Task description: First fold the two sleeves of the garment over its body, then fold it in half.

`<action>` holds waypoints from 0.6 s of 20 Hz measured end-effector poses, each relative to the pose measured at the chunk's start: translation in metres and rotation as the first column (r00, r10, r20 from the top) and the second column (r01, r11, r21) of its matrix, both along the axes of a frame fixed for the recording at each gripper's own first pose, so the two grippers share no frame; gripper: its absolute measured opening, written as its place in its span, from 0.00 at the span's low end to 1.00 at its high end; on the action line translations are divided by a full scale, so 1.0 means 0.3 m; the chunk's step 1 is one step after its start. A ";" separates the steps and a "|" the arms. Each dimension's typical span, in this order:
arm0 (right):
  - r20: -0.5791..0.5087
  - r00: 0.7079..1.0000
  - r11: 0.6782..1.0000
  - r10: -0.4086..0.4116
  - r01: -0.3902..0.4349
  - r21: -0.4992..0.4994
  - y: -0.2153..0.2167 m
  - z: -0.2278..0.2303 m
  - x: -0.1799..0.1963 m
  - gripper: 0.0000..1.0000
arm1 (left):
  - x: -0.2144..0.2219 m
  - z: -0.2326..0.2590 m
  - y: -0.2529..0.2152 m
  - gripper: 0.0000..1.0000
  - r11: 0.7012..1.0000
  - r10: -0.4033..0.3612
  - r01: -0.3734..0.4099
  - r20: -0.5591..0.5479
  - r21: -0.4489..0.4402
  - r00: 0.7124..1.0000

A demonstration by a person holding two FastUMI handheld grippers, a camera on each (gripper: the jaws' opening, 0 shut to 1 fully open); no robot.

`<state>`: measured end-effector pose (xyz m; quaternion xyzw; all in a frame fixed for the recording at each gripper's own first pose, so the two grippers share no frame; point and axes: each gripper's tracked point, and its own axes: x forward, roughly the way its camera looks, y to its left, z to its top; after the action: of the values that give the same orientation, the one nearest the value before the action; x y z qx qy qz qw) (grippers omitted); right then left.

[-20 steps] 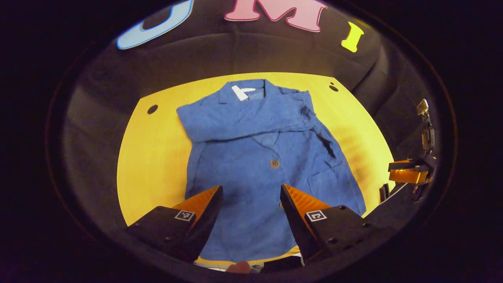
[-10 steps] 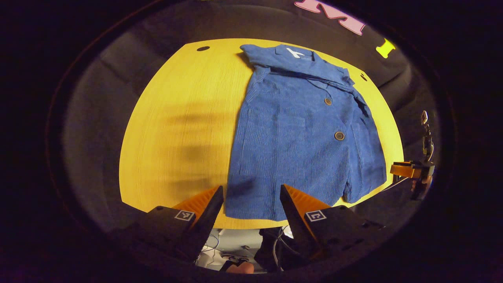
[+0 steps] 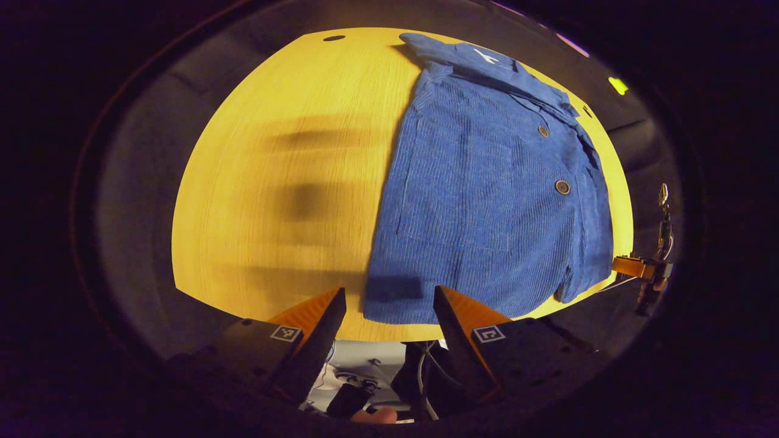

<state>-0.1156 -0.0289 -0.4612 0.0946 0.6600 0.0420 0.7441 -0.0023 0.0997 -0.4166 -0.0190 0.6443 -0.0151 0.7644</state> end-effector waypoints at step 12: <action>-0.113 0.993 0.986 0.033 -0.051 -0.157 -0.060 -0.090 -0.011 0.95 | 0.030 -0.053 -0.029 0.83 0.994 -0.055 0.061 -0.069 0.087 0.996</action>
<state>-0.1189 -0.0470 -0.4881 0.0231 0.7032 -0.0006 0.7106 0.0067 0.0909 -0.4325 0.0332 0.6697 -0.0077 0.7419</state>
